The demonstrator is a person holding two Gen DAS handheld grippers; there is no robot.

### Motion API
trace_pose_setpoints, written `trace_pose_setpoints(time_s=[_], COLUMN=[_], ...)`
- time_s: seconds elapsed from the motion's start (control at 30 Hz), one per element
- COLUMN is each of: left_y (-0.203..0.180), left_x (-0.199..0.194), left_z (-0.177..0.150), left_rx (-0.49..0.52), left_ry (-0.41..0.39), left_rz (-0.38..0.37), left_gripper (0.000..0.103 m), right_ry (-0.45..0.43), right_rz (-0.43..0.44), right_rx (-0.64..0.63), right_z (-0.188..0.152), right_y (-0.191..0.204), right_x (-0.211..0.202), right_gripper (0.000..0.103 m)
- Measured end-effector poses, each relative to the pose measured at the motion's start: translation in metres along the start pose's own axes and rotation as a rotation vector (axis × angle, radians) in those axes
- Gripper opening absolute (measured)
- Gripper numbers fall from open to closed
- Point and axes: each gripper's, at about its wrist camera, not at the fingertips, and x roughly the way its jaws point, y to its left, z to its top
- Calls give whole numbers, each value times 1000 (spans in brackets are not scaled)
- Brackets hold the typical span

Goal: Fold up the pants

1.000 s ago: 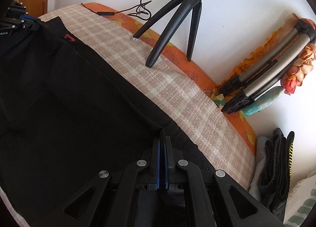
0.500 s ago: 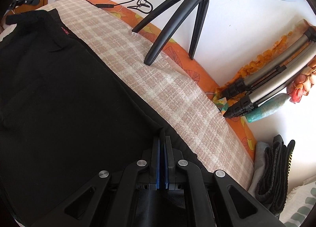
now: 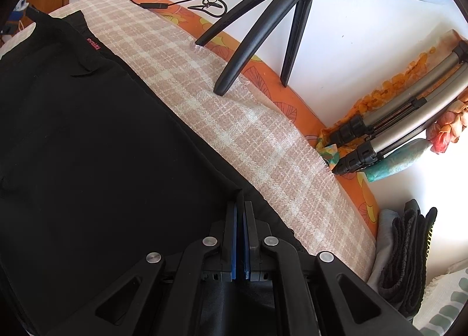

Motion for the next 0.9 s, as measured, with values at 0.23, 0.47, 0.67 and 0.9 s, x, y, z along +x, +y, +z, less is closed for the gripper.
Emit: trace_pose_setpoints(time_s=[0.23,0.47,0.67,0.9], left_y=[8,4,3,2], left_x=[32,58,59,75], left_z=[29,46,50,51], left_rx=[-66,-57,-39,-31], left_ry=[-52,-30,-56,-23], left_rz=[-73,12,65,123], left_gripper=[57,6,3,4], right_ry=[1,-4,-20,3], right_rz=[-7,5,1,-10], right_rx=[-15,-1,15,19], right_z=[-2,-3,0,8], right_y=[3,1,-4,-4], right_x=[-2,-3,-7,3], right_gripper=[1,1,1,2])
